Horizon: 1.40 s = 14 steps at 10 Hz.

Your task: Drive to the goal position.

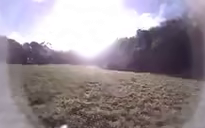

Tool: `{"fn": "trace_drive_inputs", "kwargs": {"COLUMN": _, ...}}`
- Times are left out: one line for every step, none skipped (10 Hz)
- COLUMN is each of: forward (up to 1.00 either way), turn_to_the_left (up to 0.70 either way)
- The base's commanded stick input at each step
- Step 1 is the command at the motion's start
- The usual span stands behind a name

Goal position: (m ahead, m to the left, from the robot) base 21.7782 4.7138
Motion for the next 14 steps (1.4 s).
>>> {"fn": "trace_drive_inputs", "kwargs": {"forward": 0.7, "turn_to_the_left": 0.14}}
{"fn": "trace_drive_inputs", "kwargs": {"forward": 0.7, "turn_to_the_left": 0.14}}
{"fn": "trace_drive_inputs", "kwargs": {"forward": 0.7, "turn_to_the_left": 0.14}}
{"fn": "trace_drive_inputs", "kwargs": {"forward": 0.7, "turn_to_the_left": 0.14}}
{"fn": "trace_drive_inputs", "kwargs": {"forward": 0.7, "turn_to_the_left": 0.14}}
{"fn": "trace_drive_inputs", "kwargs": {"forward": 0.7, "turn_to_the_left": 0.14}}
{"fn": "trace_drive_inputs", "kwargs": {"forward": 0.7, "turn_to_the_left": 0.14}}
{"fn": "trace_drive_inputs", "kwargs": {"forward": 0.7, "turn_to_the_left": 0.14}}
{"fn": "trace_drive_inputs", "kwargs": {"forward": 0.7, "turn_to_the_left": 0.14}}
{"fn": "trace_drive_inputs", "kwargs": {"forward": 0.7, "turn_to_the_left": 0.14}}
{"fn": "trace_drive_inputs", "kwargs": {"forward": 0.7, "turn_to_the_left": 0.14}}
{"fn": "trace_drive_inputs", "kwargs": {"forward": 0.7, "turn_to_the_left": 0.14}}
{"fn": "trace_drive_inputs", "kwargs": {"forward": 0.7, "turn_to_the_left": 0.14}}
{"fn": "trace_drive_inputs", "kwargs": {"forward": 0.7, "turn_to_the_left": 0.14}}
